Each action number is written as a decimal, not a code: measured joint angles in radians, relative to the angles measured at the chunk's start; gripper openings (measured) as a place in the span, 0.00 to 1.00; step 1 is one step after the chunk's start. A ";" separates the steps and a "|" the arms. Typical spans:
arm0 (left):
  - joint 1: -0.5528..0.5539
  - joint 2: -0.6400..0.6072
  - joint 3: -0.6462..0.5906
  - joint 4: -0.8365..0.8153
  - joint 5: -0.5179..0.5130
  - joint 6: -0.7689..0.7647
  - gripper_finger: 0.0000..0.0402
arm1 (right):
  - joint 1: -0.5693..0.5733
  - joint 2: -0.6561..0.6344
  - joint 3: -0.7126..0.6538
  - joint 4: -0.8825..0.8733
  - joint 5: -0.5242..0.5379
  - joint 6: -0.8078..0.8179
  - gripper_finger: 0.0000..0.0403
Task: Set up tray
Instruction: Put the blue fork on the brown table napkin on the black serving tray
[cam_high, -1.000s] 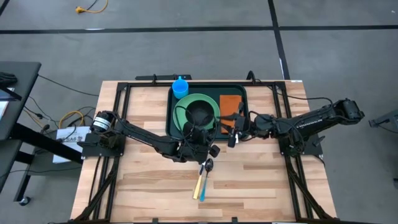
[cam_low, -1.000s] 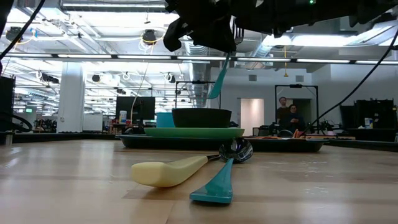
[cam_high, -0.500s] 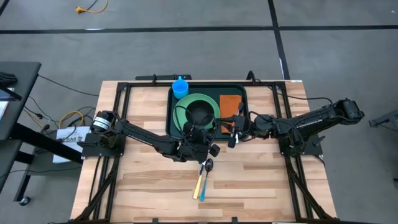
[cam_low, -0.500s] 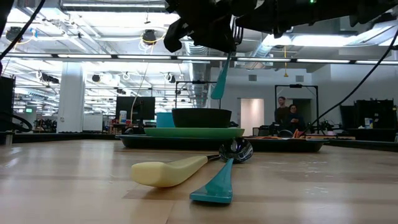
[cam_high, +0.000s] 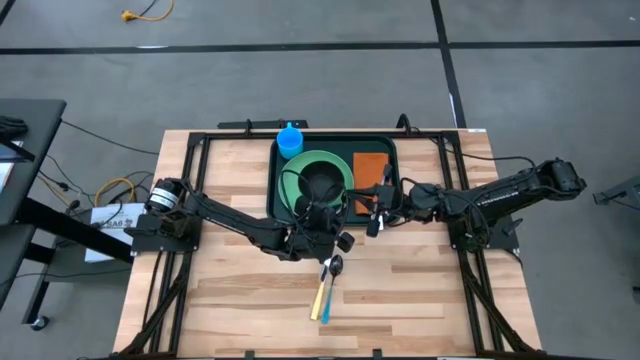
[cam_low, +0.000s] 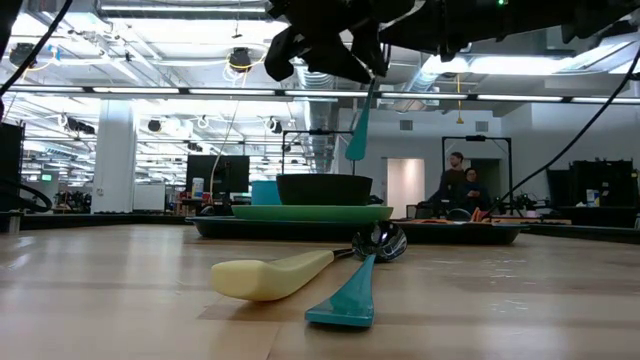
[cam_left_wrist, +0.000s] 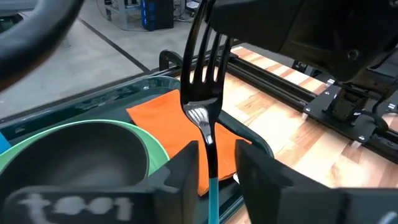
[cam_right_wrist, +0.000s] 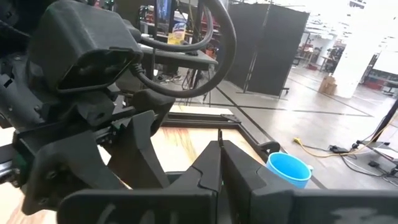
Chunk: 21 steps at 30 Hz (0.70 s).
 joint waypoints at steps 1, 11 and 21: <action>0.000 0.000 0.000 0.000 0.000 0.000 0.25 | 0.000 0.000 0.000 0.000 0.000 0.000 0.00; -0.027 0.000 0.000 -0.001 -0.011 0.016 0.35 | 0.000 -0.080 0.000 -0.082 -0.001 0.000 0.00; -0.058 0.000 0.000 -0.002 -0.042 0.031 0.35 | -0.001 -0.253 0.000 -0.292 -0.016 0.001 0.00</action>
